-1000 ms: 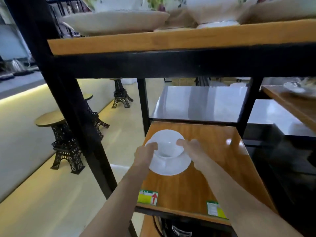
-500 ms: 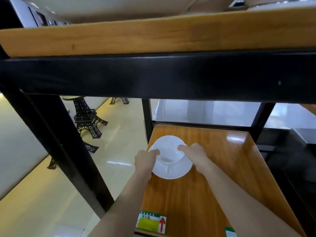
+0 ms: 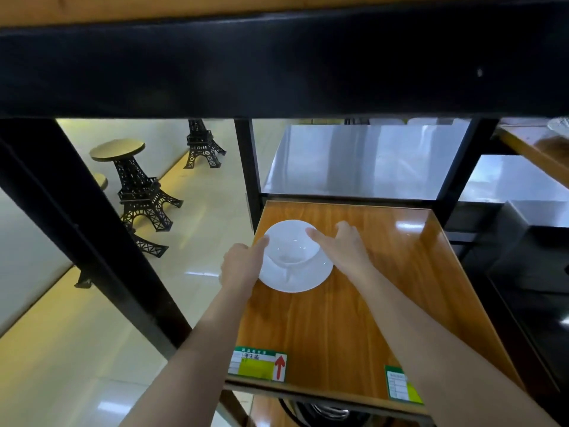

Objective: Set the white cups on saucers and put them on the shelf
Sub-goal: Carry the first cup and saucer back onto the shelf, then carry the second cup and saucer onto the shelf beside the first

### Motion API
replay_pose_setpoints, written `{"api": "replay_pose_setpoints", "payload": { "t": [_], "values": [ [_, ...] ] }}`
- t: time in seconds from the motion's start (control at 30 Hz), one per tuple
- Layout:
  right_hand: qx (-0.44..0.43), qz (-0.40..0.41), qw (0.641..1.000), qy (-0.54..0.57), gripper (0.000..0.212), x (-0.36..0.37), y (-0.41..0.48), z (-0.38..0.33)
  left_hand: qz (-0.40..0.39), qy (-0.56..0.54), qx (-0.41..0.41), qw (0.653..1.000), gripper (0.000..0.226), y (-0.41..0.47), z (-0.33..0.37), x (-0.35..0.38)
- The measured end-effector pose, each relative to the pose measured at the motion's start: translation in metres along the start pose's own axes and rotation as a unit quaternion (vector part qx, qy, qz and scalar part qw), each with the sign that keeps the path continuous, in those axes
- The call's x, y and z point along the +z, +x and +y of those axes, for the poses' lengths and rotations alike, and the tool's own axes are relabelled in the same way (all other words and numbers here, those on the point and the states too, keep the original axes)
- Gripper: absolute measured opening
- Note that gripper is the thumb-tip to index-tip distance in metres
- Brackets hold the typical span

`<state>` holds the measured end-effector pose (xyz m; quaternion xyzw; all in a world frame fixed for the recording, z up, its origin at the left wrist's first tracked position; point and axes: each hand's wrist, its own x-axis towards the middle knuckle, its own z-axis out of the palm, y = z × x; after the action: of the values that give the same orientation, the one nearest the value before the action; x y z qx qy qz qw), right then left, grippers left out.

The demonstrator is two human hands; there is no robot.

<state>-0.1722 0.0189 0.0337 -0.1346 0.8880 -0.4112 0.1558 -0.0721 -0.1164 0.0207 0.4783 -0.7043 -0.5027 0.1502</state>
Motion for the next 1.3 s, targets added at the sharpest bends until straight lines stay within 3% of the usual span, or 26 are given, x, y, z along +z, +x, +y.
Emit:
{"api": "replay_pose_setpoints", "payload": {
  "t": [0.07, 0.23, 0.43, 0.73, 0.93, 1.1, 1.3],
  "values": [
    [-0.032, 0.017, 0.999, -0.008, 0.08, -0.006, -0.013, 0.002, 0.031, 0.05, 0.038, 0.998, 0.074, -0.01, -0.001, -0.007],
    [-0.11, 0.018, 0.993, -0.029, 0.081, -0.024, -0.058, 0.013, 0.08, 0.123, 0.152, 0.977, 0.065, -0.053, -0.006, -0.024],
    [-0.179, 0.016, 0.981, -0.075, 0.08, -0.041, -0.117, 0.034, 0.091, 0.162, 0.25, 0.95, 0.063, -0.119, -0.019, -0.033],
    [-0.215, 0.025, 0.965, -0.146, 0.085, -0.061, -0.216, 0.067, 0.006, 0.193, 0.323, 0.926, 0.077, -0.207, -0.05, -0.041],
    [-0.188, 0.128, 0.963, -0.145, 0.085, -0.093, -0.3, 0.104, -0.093, 0.177, 0.415, 0.888, 0.081, -0.263, -0.06, -0.024],
    [-0.075, 0.19, 0.963, -0.174, 0.085, -0.124, -0.389, 0.154, -0.183, 0.189, 0.479, 0.838, 0.071, -0.336, -0.076, 0.001],
    [0.061, 0.297, 0.94, -0.155, 0.084, -0.182, -0.516, 0.219, -0.313, 0.191, 0.545, 0.754, 0.08, -0.451, -0.083, 0.052]
  ]
}}
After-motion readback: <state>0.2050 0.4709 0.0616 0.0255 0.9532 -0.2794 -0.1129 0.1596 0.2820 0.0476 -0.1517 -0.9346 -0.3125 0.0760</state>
